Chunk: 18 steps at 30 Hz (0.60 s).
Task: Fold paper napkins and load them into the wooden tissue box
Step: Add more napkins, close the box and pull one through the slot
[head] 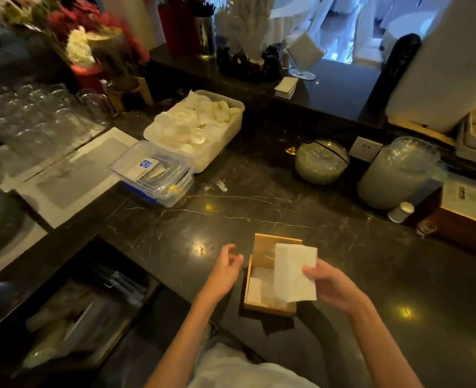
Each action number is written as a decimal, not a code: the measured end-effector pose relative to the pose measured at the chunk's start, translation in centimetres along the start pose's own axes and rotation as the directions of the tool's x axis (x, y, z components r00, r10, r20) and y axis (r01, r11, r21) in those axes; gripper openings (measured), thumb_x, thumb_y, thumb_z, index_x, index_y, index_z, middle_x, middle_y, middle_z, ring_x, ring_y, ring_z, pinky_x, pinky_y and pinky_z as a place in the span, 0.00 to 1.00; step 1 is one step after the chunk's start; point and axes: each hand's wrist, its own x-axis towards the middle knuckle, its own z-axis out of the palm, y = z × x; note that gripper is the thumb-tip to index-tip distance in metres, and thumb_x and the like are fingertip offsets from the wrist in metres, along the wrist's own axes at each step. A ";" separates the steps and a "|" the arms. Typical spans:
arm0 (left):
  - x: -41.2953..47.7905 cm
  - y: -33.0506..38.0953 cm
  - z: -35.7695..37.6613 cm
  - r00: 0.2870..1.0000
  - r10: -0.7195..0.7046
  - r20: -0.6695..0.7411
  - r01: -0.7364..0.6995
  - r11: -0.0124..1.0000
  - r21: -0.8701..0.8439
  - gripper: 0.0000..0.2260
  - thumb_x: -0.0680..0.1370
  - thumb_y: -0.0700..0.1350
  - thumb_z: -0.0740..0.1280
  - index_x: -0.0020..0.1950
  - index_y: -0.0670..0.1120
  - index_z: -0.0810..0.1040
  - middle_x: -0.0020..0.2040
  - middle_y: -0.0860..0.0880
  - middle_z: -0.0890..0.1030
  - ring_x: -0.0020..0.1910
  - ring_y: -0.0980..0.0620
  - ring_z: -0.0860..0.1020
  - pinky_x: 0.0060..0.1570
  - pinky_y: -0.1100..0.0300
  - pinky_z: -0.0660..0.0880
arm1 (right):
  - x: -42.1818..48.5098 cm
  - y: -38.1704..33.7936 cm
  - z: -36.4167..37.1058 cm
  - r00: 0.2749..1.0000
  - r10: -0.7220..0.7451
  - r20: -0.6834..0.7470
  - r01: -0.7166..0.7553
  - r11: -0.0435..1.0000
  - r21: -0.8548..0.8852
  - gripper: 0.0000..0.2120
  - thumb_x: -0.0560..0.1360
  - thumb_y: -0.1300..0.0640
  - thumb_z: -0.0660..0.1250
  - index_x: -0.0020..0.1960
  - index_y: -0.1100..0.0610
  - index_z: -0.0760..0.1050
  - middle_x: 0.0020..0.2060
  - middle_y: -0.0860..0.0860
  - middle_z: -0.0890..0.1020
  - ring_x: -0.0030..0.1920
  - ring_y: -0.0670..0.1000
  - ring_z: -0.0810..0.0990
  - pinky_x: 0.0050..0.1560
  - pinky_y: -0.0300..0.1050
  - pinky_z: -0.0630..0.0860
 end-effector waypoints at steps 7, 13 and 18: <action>0.8 -4.0 2.1 0.964 0.011 0.264 0.012 0.996 -0.085 0.28 0.80 0.44 0.65 0.77 0.60 0.59 0.70 0.53 0.70 0.64 0.55 0.73 0.63 0.52 0.76 | -0.2 1.6 0.3 0.997 -0.037 -0.071 0.043 0.996 0.079 0.34 0.70 0.59 0.74 0.73 0.56 0.64 0.67 0.63 0.72 0.68 0.64 0.73 0.60 0.60 0.76; 2.2 -4.0 1.2 0.941 -0.078 0.330 0.116 0.988 -0.097 0.26 0.80 0.37 0.63 0.71 0.62 0.61 0.64 0.51 0.71 0.60 0.49 0.76 0.47 0.57 0.82 | 3.9 -4.5 5.6 0.967 0.143 -0.211 -0.249 0.360 -0.899 0.25 0.76 0.58 0.65 0.71 0.48 0.62 0.64 0.51 0.72 0.62 0.51 0.72 0.60 0.43 0.71; 2.8 -4.4 0.9 0.943 -0.110 0.313 0.131 0.990 -0.047 0.28 0.79 0.35 0.62 0.71 0.62 0.62 0.65 0.52 0.71 0.59 0.48 0.76 0.50 0.54 0.82 | 7.6 -3.9 8.1 0.924 0.250 -0.289 -0.283 -0.060 -0.957 0.26 0.77 0.60 0.64 0.73 0.52 0.63 0.69 0.53 0.71 0.69 0.56 0.69 0.66 0.49 0.67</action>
